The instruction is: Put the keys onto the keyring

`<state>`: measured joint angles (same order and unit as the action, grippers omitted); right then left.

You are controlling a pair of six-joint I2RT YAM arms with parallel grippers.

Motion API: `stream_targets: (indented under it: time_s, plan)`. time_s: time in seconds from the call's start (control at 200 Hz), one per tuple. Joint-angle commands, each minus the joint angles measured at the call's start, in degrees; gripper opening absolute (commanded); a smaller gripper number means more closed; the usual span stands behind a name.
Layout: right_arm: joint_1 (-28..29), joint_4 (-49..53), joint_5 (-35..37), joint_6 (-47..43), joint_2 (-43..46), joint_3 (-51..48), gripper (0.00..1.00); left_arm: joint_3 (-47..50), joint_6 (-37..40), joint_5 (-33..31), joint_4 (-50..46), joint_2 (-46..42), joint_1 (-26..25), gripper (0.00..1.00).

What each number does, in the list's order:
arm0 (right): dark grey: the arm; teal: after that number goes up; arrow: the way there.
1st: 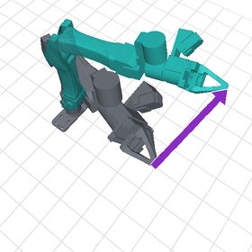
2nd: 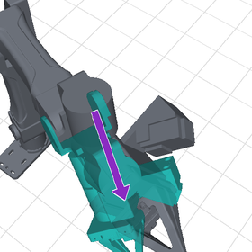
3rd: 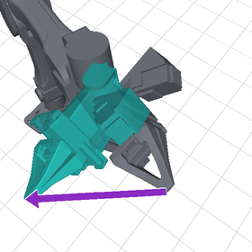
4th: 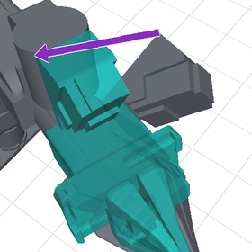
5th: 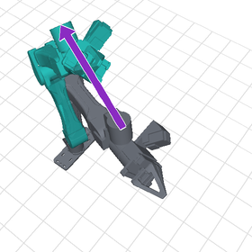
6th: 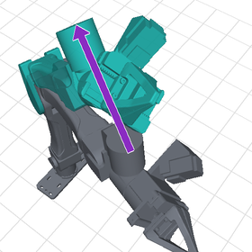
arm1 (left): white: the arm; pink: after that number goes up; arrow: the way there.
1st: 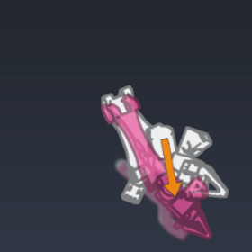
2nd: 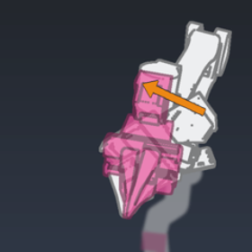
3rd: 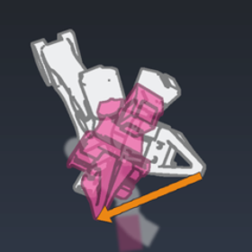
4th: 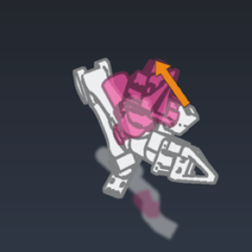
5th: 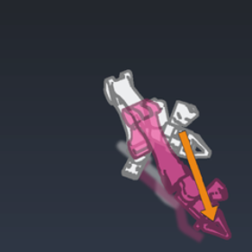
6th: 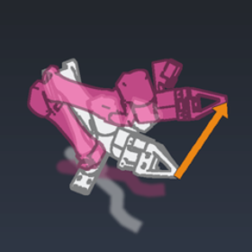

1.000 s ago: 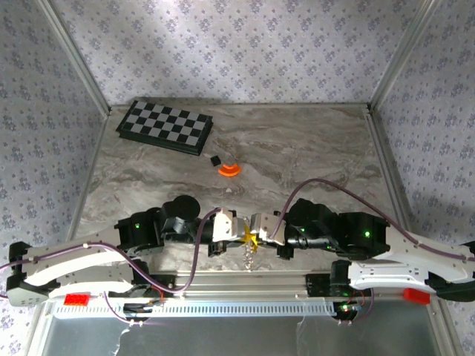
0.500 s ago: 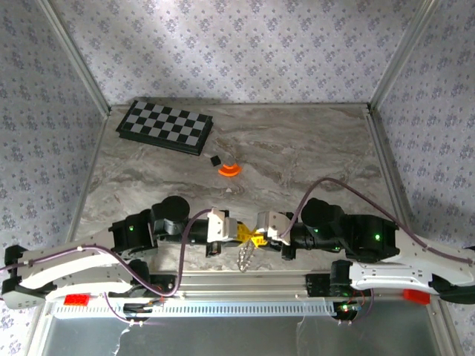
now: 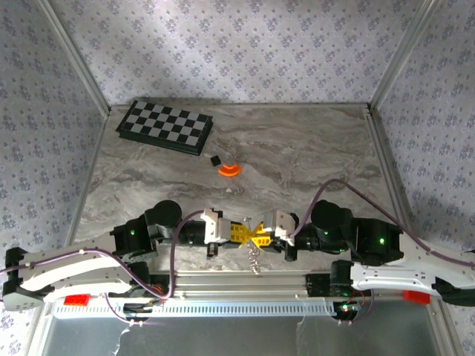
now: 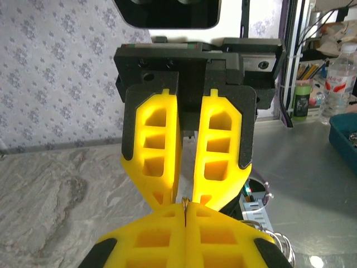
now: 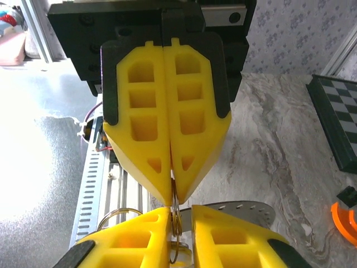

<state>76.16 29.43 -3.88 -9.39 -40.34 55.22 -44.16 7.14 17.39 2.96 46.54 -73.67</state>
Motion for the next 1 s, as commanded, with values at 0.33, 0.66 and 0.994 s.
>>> stream_targets:
  time_s: [0.33,0.66,0.994]
  plan:
    - [-0.14,-5.80,-2.13,1.39,4.35,-3.27,0.12,1.00,-2.98,3.13,12.68,-0.24,-0.30,0.00]
    - [-0.49,-6.73,-2.53,1.70,4.65,-4.00,0.16,1.46,-3.17,2.92,13.11,0.07,-0.33,0.00]
    - [-0.82,-7.24,-1.95,1.66,5.09,-4.33,0.00,1.07,-2.66,2.16,11.20,0.28,-0.33,0.00]
